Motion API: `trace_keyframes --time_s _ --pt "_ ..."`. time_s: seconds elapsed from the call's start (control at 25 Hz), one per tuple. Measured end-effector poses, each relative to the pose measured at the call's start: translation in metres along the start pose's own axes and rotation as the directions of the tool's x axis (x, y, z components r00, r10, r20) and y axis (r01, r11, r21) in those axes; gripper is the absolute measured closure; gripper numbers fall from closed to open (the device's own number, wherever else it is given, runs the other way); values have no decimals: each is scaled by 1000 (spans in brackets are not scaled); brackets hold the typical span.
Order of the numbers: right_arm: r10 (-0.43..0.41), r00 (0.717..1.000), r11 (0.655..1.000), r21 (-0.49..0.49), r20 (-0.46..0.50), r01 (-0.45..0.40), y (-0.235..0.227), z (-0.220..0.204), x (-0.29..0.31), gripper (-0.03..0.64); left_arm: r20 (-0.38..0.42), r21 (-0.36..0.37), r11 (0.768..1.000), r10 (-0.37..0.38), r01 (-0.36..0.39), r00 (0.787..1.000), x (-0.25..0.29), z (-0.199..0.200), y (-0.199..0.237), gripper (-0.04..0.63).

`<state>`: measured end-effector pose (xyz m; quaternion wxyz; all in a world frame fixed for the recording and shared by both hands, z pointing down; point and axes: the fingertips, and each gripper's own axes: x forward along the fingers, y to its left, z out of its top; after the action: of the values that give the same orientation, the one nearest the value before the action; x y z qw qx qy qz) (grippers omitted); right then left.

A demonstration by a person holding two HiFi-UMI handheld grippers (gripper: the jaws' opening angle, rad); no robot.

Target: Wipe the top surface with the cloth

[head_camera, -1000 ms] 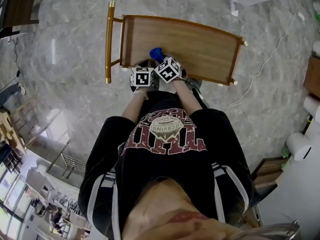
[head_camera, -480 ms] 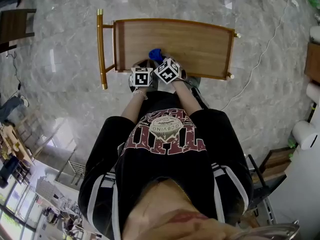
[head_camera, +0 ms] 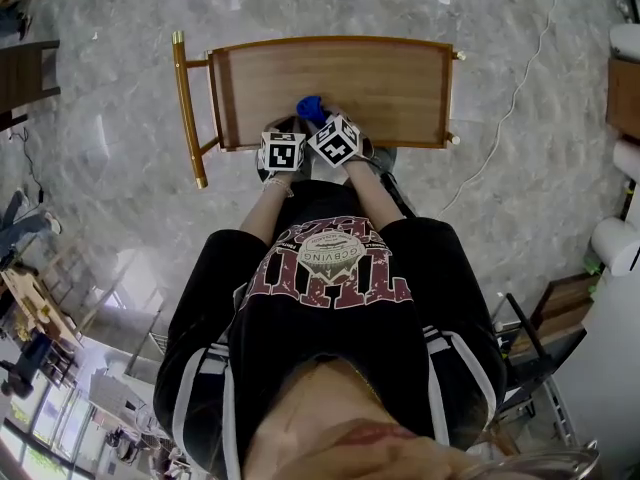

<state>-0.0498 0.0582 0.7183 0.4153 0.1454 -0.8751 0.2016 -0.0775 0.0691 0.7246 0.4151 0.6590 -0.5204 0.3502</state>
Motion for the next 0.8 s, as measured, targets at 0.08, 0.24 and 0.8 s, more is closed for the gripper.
trace_keyframes --time_s 0.08,0.24,0.8 --pt "-7 1000 1000 11 2 7 -5 -4 -4 561 -1 18 1000 -10 10 1000 3 3 -7 549" --pt "-22 1000 999 33 9 22 -12 -12 -7 561 -8 44 999 -29 30 1000 11 4 -18 549" --pt "-85 996 993 82 9 84 -37 -31 -31 561 -30 122 988 -92 95 995 22 17 -55 549"
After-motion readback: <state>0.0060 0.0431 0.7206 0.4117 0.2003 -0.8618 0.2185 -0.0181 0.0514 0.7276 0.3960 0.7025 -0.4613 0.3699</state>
